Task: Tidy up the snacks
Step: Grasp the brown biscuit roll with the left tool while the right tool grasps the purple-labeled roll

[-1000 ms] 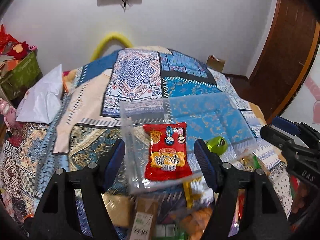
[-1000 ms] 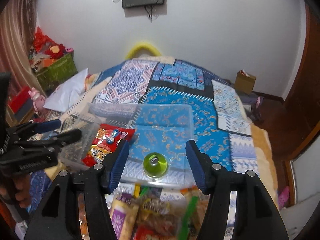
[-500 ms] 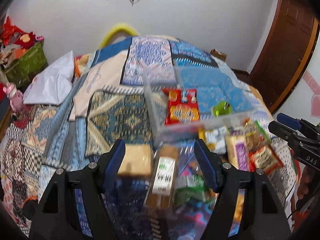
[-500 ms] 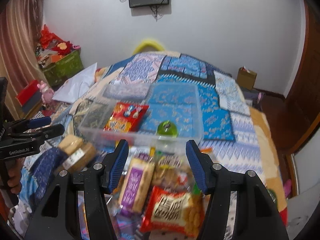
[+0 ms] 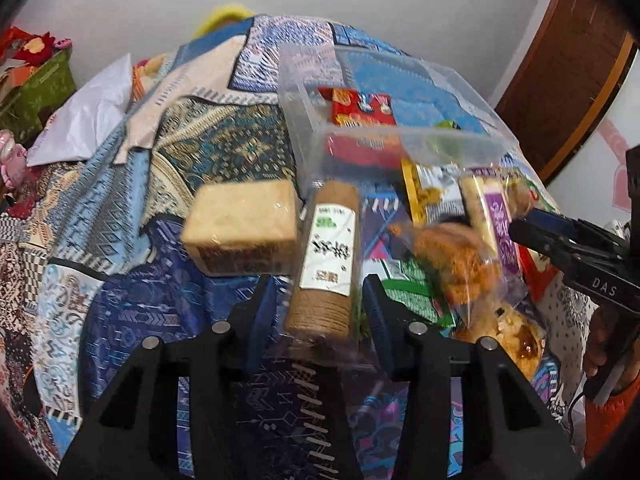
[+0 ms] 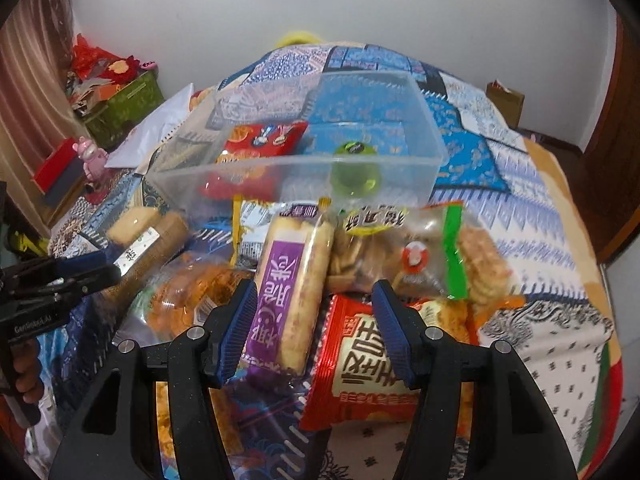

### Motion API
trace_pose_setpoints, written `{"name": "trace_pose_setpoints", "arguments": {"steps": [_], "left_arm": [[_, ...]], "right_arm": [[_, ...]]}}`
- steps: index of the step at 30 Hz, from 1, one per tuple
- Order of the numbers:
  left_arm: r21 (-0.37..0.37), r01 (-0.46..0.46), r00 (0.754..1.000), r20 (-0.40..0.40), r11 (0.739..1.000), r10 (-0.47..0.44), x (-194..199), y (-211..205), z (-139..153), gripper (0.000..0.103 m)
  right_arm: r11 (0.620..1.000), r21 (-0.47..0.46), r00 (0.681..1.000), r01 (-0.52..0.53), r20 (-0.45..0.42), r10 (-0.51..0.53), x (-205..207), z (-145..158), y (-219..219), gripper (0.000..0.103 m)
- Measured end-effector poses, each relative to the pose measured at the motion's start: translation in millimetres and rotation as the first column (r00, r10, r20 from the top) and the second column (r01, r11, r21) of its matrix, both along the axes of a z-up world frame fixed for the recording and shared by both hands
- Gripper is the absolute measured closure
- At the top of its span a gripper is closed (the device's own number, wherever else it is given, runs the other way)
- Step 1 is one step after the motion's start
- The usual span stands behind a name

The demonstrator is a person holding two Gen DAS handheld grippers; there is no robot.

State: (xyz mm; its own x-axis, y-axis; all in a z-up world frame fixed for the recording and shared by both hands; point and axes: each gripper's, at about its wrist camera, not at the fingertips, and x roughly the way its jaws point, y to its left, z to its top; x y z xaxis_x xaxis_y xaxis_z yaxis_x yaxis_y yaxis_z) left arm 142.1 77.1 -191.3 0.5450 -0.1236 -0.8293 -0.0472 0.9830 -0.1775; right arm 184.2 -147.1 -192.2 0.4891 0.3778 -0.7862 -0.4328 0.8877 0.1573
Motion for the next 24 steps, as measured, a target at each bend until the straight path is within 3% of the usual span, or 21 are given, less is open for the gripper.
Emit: {"name": "trace_pose_setpoints", "arguments": {"steps": [15, 18, 22, 24], "left_arm": [[-0.016, -0.012, 1.0, -0.024, 1.0, 0.012, 33, -7, -23, 0.058], [-0.009, -0.017, 1.0, -0.014, 1.0, 0.017, 33, -9, -24, 0.062], [-0.001, -0.005, 1.0, 0.003, 1.0, 0.005, 25, -13, -19, 0.065], [-0.002, 0.002, 1.0, 0.008, 1.0, -0.002, 20, -15, -16, 0.065]], "right_arm": [[0.994, -0.102, 0.999, -0.04, 0.006, 0.041, 4, -17, 26, 0.044], [0.994, -0.103, 0.999, -0.036, 0.014, 0.038, 4, -19, 25, 0.045], [0.994, -0.101, 0.999, -0.033, 0.024, 0.036, 0, -17, 24, 0.056], [0.994, -0.101, 0.999, -0.032, 0.026, 0.035, -1, -16, 24, 0.057]]}}
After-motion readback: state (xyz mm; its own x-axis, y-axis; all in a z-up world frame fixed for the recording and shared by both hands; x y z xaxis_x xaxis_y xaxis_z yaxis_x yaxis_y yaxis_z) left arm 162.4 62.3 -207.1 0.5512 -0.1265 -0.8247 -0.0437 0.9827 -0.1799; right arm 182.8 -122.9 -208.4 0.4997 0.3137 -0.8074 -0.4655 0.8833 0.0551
